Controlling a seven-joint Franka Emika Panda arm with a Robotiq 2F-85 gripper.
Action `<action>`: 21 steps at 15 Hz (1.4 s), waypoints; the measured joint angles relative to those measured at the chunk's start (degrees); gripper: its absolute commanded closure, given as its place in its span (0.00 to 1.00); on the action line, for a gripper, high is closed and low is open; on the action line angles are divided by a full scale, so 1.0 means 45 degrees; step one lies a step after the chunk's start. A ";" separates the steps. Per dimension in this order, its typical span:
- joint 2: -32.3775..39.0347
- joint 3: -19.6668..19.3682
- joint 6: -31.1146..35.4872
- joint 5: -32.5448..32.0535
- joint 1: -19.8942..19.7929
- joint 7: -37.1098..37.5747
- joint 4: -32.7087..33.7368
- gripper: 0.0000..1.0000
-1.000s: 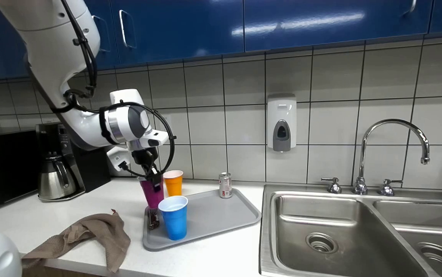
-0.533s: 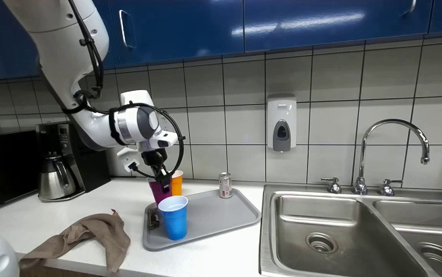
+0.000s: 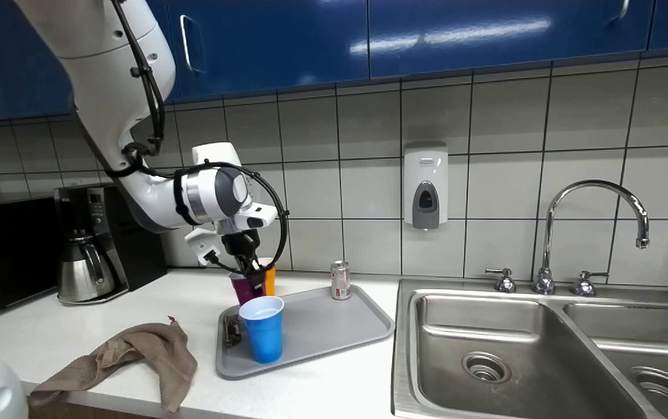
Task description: Put the plastic cups on the tray
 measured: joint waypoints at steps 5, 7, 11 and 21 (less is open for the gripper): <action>0.0339 -0.0020 0.0001 0.0089 0.0000 -0.0313 0.0348 0.99; 0.0490 -0.0020 -0.0002 0.0437 0.0000 -0.0918 0.0470 0.99; 0.0729 -0.0020 -0.0039 0.1262 -0.0022 -0.2317 0.0606 0.99; 0.1442 -0.0426 -0.0171 0.1359 -0.0088 -0.3603 0.1075 0.99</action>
